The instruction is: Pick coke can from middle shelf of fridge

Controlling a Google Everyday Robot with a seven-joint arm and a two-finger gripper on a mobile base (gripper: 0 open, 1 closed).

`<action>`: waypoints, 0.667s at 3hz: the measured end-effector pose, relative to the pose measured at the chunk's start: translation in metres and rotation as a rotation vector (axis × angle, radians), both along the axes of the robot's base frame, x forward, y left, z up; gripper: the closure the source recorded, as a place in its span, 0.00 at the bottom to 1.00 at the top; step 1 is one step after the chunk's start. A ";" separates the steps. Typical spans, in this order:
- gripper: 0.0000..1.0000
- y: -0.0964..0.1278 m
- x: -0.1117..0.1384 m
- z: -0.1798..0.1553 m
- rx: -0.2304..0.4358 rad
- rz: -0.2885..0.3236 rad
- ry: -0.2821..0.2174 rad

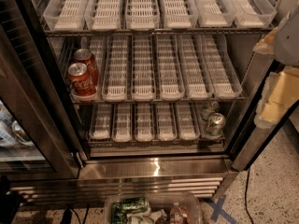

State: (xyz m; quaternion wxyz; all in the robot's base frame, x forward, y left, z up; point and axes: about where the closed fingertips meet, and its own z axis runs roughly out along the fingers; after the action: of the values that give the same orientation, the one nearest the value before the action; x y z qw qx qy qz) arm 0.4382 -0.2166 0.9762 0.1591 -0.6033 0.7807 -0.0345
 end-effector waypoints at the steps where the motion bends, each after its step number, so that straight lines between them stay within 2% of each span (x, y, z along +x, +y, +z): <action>1: 0.00 0.000 0.000 0.000 0.000 0.000 0.000; 2: 0.00 0.015 0.001 -0.006 0.022 0.017 -0.008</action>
Offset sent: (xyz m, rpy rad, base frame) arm 0.0011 0.0335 -0.0189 0.0489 -0.0002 0.0406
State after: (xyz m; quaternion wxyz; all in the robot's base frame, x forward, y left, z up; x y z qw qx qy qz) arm 0.4390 -0.2013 0.9700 0.1691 -0.6081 0.7751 -0.0272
